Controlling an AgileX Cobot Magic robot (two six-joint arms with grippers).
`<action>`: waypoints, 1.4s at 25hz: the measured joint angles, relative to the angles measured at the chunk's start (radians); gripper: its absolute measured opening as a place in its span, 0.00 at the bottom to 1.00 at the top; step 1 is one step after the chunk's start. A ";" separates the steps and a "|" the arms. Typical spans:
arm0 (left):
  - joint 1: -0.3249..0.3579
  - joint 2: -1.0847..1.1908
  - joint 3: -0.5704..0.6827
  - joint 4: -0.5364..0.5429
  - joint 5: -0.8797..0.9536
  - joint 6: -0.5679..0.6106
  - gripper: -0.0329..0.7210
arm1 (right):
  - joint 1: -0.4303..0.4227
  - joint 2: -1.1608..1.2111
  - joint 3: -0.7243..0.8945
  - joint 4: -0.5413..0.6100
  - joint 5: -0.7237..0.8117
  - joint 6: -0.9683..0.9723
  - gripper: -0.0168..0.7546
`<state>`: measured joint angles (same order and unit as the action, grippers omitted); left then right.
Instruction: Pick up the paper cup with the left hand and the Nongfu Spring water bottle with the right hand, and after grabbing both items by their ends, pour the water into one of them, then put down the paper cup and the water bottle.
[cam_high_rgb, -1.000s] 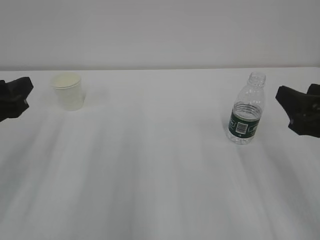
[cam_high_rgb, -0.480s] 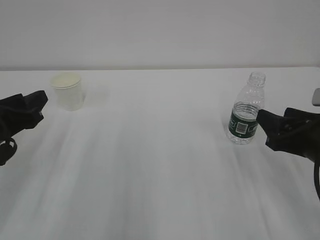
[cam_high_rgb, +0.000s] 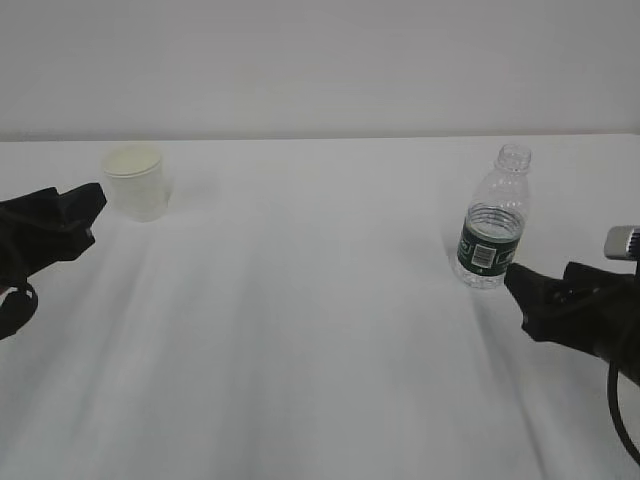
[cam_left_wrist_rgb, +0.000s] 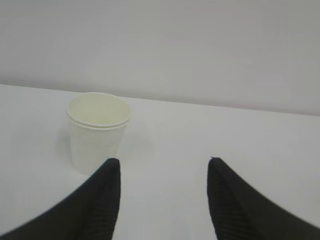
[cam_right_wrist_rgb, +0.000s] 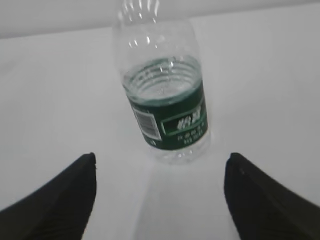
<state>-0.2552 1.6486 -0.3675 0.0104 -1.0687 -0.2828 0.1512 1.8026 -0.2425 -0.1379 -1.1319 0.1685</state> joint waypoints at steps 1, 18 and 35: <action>0.000 0.000 0.000 0.000 0.000 0.000 0.57 | 0.000 0.022 0.002 0.007 -0.002 0.000 0.81; 0.000 0.022 0.000 0.009 -0.011 0.000 0.57 | 0.000 0.164 -0.084 0.015 -0.014 0.000 0.90; 0.000 0.163 0.000 0.021 -0.070 0.000 0.57 | 0.000 0.275 -0.254 -0.028 -0.017 0.000 0.89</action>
<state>-0.2552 1.8114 -0.3675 0.0312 -1.1388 -0.2828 0.1512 2.0777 -0.4963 -0.1660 -1.1487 0.1685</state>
